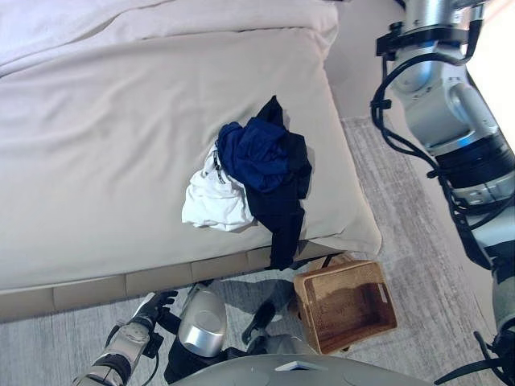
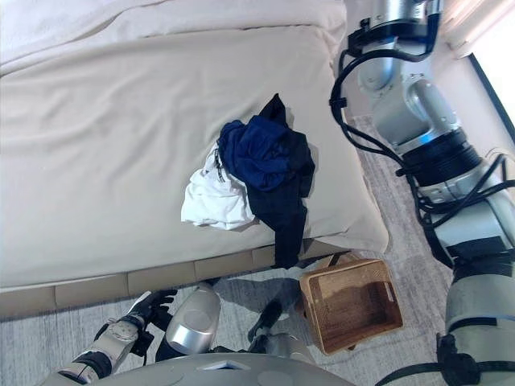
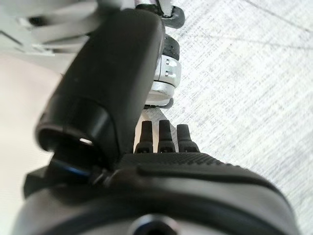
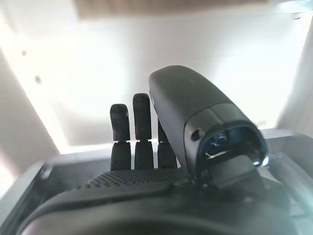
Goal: Pick up the clothes from the bed and place them into the basket
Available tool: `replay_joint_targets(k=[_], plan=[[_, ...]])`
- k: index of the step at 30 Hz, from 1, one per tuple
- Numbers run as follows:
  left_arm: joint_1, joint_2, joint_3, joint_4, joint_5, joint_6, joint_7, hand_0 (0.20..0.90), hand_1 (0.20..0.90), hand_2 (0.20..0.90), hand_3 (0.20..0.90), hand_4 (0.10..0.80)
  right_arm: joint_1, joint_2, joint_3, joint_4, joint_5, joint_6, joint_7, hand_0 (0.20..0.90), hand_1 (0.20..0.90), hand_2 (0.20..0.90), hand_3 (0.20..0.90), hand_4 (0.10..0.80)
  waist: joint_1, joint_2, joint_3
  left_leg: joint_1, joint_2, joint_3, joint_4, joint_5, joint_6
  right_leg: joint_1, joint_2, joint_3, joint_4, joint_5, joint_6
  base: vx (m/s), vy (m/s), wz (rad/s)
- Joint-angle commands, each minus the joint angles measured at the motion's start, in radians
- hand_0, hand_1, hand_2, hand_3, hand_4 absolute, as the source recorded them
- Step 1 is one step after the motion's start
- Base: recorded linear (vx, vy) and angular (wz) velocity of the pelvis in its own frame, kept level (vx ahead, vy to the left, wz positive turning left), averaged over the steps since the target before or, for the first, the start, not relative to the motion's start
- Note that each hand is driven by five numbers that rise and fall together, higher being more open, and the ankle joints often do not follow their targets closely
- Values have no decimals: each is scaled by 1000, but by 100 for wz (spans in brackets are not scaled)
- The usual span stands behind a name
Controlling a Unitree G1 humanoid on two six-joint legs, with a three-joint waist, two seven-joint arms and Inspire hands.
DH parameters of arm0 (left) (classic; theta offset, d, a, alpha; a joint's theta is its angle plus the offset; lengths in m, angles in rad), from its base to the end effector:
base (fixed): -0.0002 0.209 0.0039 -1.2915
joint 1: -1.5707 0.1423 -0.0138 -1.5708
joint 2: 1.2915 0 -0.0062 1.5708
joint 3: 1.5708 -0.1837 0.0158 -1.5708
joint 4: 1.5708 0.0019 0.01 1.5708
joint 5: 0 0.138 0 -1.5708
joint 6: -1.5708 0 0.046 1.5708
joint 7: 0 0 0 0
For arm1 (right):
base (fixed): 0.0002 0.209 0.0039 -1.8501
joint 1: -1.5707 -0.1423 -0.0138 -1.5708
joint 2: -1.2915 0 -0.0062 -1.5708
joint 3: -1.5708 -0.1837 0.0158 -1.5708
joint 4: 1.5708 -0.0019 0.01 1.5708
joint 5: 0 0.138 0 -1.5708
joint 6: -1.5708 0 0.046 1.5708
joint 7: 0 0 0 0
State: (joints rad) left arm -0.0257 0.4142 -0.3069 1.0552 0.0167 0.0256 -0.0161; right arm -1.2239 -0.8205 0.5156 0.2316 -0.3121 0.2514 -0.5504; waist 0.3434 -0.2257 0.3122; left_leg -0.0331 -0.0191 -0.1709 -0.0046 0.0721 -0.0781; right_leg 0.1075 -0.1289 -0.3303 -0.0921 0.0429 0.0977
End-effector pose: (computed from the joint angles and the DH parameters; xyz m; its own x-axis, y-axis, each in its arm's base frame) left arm 0.1061 0.2610 -0.0909 0.4664 0.2081 -0.8597 0.3201 0.8664 0.3833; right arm 0.3117 -0.1726 0.3273 0.4668 0.0429 0.8834 0.8082 0.3850 -0.4457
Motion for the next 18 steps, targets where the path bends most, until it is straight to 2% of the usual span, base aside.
replay_joint_targets(k=[1,2,3,4,8,11,18], plan=[[5,-20,-12,30,41,3,-47,900,900,900,900,800,-59,-30,-5,11,144,-42,200,493,493,493,425,325,-29,32,-192,109,-5,42,-77,-109,78,20,-24,16,84,-36,47,49,6,-15],[3,-19,-7,30,35,4,-52,900,900,900,900,800,-26,-18,-6,-9,174,-36,301,587,587,587,535,435,-34,35,-193,117,-4,43,-75,-111,79,22,-26,19,87,-37,44,62,11,-23],[3,-22,-4,32,25,1,-54,900,900,900,900,800,5,-7,-1,-19,210,-27,386,851,851,851,842,742,-39,37,-195,124,-4,45,-73,-112,80,26,-26,22,88,-38,40,72,6,-25],[5,-25,-2,33,17,-4,-54,900,900,900,900,800,40,6,3,-13,220,-47,461,900,900,900,900,800,-41,38,-195,132,-3,50,-72,-114,81,34,-27,22,87,-39,37,83,-2,-23],[13,-37,-13,37,8,-15,-54,900,900,900,900,800,92,61,26,115,133,-124,604,900,900,900,900,800,-26,37,-186,147,-4,56,-65,-117,80,67,-27,11,81,-40,31,87,-12,-11],[16,-32,-13,42,16,-10,-54,900,900,900,900,800,95,117,50,199,109,-123,648,900,900,900,900,800,-2,33,-171,149,-7,47,-63,-112,79,87,-26,-4,80,-42,28,69,-16,11],[31,-2,2,33,49,-9,-54,900,900,900,900,800,100,215,127,384,67,-74,659,900,900,900,900,800,74,29,-123,113,-8,11,-58,-89,74,93,-27,-44,79,-39,27,9,-23,23]])
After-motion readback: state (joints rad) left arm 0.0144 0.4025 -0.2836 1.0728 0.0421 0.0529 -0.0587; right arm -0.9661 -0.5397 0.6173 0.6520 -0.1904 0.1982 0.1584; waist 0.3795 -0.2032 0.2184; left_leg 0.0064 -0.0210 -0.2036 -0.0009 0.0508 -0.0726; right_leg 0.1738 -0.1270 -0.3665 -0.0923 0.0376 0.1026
